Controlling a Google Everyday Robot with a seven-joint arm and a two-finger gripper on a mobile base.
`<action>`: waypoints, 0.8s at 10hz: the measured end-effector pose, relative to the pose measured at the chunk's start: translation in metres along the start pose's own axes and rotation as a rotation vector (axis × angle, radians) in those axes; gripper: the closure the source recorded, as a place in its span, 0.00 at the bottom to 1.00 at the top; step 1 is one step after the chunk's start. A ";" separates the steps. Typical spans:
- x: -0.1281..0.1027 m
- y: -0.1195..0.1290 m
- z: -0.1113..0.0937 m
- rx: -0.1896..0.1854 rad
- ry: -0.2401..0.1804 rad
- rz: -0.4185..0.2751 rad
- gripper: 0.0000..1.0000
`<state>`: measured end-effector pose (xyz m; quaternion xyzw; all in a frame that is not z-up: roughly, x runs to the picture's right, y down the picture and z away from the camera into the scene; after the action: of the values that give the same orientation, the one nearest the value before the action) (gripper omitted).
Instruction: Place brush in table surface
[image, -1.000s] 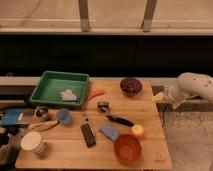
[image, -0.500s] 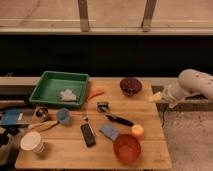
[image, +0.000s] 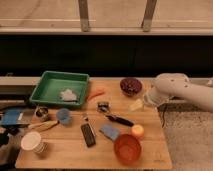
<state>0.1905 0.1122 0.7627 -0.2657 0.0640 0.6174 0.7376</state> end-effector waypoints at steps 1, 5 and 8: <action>0.003 0.023 0.005 0.006 0.005 -0.067 0.20; -0.011 0.126 0.038 0.012 0.023 -0.317 0.20; -0.028 0.170 0.058 -0.002 0.031 -0.386 0.20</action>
<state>0.0102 0.1313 0.7704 -0.2832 0.0225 0.4603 0.8411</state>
